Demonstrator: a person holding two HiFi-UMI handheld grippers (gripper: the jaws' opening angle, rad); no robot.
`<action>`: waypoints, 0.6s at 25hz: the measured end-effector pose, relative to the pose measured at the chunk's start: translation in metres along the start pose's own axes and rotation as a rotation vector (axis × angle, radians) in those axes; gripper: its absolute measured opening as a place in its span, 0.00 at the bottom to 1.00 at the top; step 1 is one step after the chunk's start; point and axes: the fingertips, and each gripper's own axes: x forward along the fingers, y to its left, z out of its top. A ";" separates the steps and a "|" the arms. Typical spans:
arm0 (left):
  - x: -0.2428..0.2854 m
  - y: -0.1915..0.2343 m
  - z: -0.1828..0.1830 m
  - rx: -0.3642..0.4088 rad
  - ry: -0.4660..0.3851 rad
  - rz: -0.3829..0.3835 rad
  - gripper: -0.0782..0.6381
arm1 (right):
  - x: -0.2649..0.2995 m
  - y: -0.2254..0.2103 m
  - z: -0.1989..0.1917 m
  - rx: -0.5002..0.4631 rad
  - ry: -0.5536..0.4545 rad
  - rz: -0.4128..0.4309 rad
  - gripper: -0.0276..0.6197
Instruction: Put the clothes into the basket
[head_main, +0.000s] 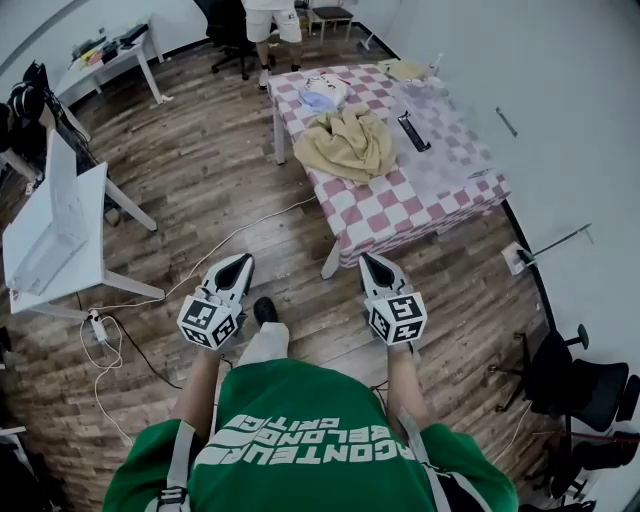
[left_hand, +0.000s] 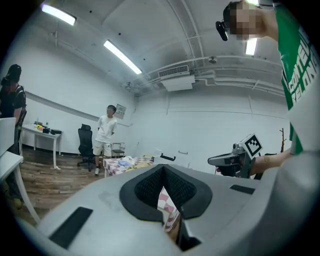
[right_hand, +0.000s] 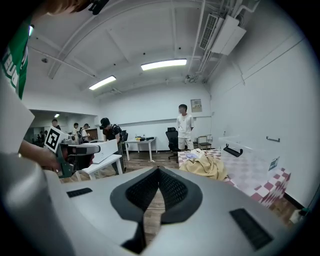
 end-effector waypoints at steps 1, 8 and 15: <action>0.008 0.011 0.004 0.001 0.002 -0.011 0.12 | 0.013 -0.002 0.006 0.000 0.001 -0.005 0.05; 0.057 0.091 0.026 0.009 0.030 -0.080 0.12 | 0.102 -0.011 0.038 0.013 0.011 -0.043 0.05; 0.101 0.153 0.033 0.002 0.060 -0.157 0.12 | 0.172 -0.015 0.055 0.026 0.032 -0.086 0.05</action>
